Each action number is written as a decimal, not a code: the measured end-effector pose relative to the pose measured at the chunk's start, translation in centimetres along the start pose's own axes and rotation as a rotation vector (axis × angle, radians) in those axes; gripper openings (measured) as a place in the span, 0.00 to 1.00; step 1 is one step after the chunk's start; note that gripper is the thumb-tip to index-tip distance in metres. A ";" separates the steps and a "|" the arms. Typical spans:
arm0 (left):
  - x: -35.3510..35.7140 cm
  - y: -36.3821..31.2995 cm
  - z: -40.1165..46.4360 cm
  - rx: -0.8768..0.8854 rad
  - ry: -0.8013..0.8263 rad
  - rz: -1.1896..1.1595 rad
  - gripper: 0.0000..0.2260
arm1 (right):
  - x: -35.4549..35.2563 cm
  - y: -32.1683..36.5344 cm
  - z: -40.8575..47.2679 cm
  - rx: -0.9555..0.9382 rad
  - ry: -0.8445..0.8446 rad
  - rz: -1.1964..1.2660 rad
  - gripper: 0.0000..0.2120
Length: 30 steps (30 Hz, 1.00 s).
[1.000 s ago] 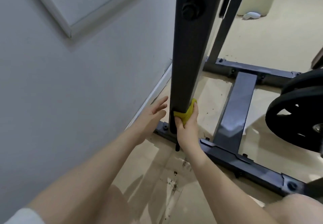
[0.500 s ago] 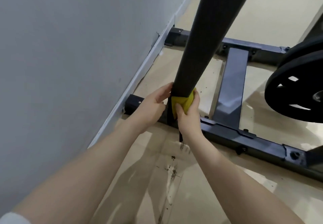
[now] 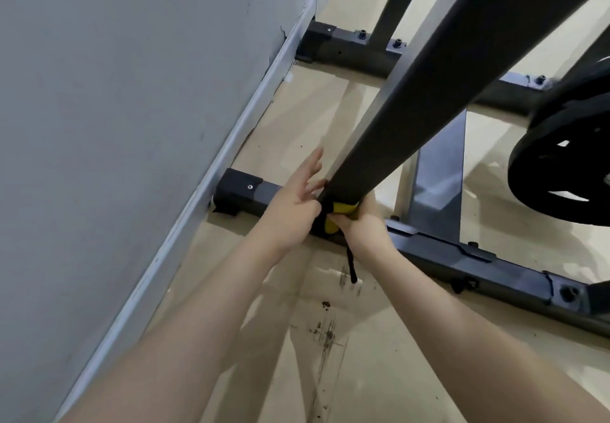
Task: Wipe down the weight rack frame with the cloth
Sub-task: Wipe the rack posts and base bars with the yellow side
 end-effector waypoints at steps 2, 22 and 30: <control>-0.3 1.4 1.0 -0.049 -0.019 -0.033 0.33 | -1.0 1.3 -0.8 -0.132 -0.146 0.016 0.33; 1.1 3.6 1.1 -0.115 0.050 0.082 0.39 | 0.7 -0.6 -3.2 0.034 -0.107 -0.056 0.24; -3.1 5.1 0.0 -0.094 -0.059 0.113 0.34 | -0.1 4.4 -7.8 -0.393 -0.034 -0.377 0.23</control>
Point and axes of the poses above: each hand's wrist, its own z-axis towards the middle knuckle, its own x-axis out of the palm, y = z × x, the point moved 5 cm from there along z, towards the middle knuckle, and after that the axes turned 15 degrees about -x, right-handed, at the moved point
